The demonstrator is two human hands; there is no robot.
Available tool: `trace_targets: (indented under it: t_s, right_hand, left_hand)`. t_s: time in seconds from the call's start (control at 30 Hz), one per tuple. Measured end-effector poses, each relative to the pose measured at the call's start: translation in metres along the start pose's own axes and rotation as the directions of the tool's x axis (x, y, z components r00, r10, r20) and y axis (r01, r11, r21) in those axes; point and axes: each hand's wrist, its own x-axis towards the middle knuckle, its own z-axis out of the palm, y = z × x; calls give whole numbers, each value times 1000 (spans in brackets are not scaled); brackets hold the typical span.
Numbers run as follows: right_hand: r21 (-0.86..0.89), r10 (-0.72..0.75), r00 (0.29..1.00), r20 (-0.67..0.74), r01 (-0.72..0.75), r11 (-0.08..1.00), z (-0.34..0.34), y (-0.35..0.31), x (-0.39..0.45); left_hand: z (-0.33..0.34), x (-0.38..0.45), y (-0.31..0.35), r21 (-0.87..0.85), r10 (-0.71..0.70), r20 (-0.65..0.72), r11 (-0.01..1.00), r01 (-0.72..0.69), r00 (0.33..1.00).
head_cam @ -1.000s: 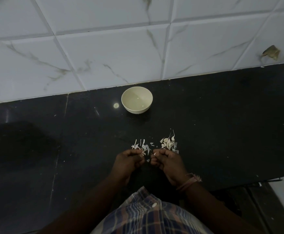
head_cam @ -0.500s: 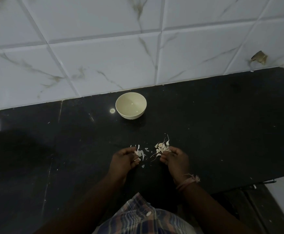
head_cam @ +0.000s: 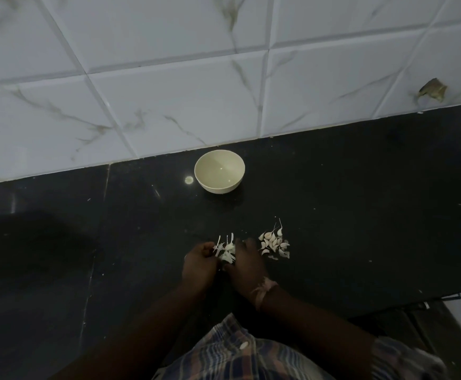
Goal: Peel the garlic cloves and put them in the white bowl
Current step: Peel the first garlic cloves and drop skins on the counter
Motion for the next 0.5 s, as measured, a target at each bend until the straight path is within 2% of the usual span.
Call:
trace_targets:
  t_s: [0.13,0.2,0.37,0.43,0.5]
  right_hand:
    - [-44,26,998,-56,-28,999,14,-17,24]
    - [-60,0,1000,-10,-1,998,24,-20,35]
    - [-9,-65,997,50,66,998,7,-30,31]
    - [-9,-67,995,-72,67,998,-7,-23,29]
    - [-21,-57,987,-148,55,998,-23,-11,27]
  left_hand:
    - [-1,8,8,143,73,54,986,-80,996]
    - [-5,14,9,196,96,25,976,-99,995]
    - [-13,23,12,187,109,-81,978,-93,991]
    - [-12,24,14,226,195,-164,962,-155,967]
    - [-5,22,15,295,300,-182,925,-239,936]
